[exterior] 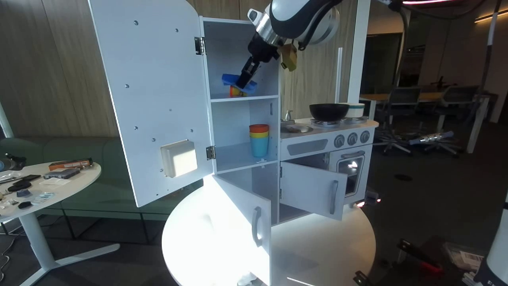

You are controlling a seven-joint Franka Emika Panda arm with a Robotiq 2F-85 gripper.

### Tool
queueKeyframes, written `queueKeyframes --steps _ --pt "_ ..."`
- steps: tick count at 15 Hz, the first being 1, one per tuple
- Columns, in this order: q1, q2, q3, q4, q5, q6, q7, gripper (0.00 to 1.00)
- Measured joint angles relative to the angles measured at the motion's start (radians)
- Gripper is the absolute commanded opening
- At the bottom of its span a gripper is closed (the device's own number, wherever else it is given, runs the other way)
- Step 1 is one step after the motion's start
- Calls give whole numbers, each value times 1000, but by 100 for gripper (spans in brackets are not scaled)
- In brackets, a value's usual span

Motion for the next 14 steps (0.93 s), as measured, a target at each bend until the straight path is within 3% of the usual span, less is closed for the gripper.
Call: queueKeyframes --steps 4,13,14 --pt "-26 9 1 28 -53 -6 50 5" --pt "-45 62 3 57 -56 -2 62 7" --pt "-47 65 3 57 -73 4 63 4"
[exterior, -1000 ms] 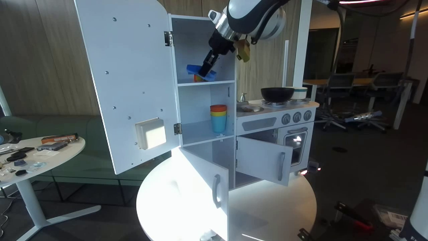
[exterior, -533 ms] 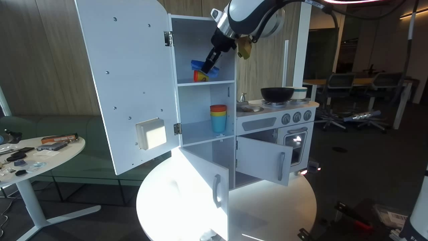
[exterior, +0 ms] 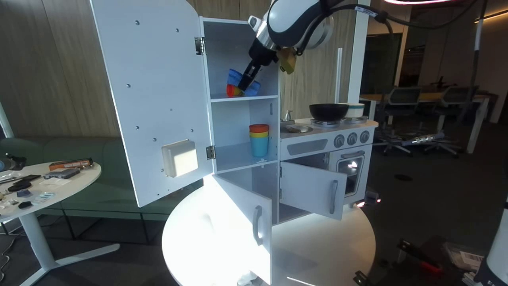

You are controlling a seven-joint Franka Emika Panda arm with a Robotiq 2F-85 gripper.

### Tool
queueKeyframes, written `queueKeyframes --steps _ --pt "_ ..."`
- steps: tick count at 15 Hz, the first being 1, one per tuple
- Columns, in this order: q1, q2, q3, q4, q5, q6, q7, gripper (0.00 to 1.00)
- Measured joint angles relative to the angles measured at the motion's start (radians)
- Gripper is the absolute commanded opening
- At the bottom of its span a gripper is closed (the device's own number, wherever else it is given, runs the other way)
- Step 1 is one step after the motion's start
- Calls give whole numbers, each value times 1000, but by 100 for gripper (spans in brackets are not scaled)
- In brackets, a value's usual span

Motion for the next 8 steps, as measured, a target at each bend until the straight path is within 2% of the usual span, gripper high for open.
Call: queueKeyframes --steps 1,3,4,6,8 --pt "-2 4 0 0 -27 11 7 10" --pt "-10 14 0 -3 -102 45 34 7" --pt "-15 20 1 -5 -149 66 52 36" --pt "-24 33 1 -8 -235 105 95 44" --pt "-28 47 3 -8 -275 121 125 60"
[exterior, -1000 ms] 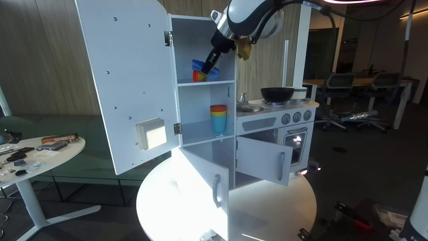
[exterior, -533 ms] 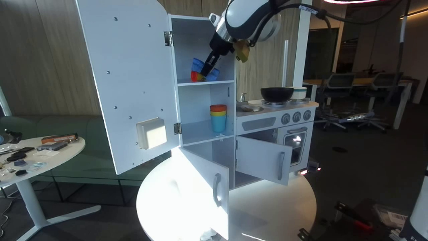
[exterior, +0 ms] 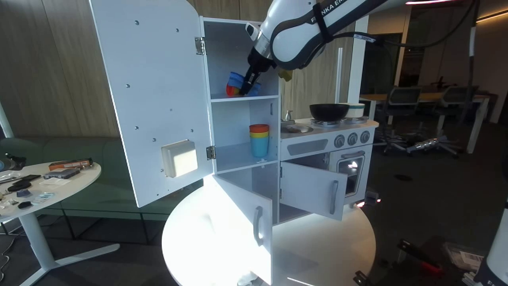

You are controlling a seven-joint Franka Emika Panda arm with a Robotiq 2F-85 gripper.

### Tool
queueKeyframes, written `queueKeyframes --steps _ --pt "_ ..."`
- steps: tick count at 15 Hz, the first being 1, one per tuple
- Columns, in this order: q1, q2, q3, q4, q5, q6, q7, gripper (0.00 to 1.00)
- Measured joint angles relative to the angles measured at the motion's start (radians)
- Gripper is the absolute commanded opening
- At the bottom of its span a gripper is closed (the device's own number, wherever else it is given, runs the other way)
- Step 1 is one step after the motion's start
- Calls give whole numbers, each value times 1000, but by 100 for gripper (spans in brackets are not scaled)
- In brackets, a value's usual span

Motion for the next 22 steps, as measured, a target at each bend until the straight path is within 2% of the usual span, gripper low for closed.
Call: queueKeyframes --steps 5,6,13,22 --pt "1 -2 30 -3 -35 43 2 97" --pt "1 -5 41 -7 -48 52 2 100" --pt "4 -66 68 -57 -92 114 22 100" --pt "-125 -77 60 -68 -393 165 221 100"
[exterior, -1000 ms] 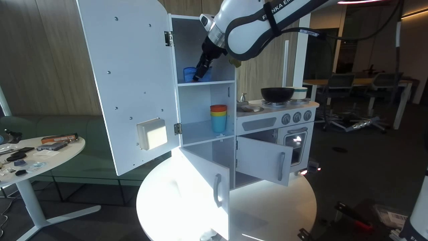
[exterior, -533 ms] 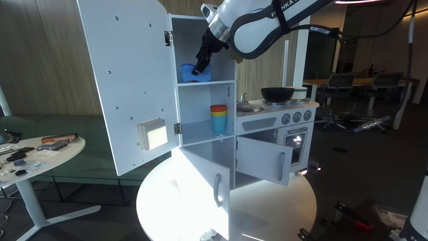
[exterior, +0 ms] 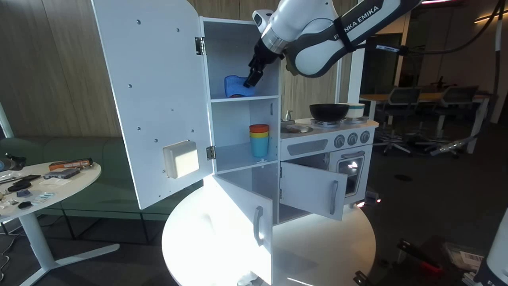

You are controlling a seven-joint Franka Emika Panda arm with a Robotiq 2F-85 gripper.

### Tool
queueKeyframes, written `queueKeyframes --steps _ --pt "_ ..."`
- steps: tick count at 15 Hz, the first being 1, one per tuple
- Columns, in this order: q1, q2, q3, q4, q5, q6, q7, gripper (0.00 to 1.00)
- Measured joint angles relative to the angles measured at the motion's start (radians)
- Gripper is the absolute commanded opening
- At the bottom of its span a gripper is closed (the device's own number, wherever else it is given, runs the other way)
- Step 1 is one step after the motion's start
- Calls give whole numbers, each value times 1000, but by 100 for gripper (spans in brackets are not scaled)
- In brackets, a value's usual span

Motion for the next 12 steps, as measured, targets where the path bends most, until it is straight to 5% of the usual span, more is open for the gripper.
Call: queueKeyframes --steps 4,12 --pt "-31 1 1 0 -130 26 105 100" --pt "-22 -31 28 -12 -136 17 174 100"
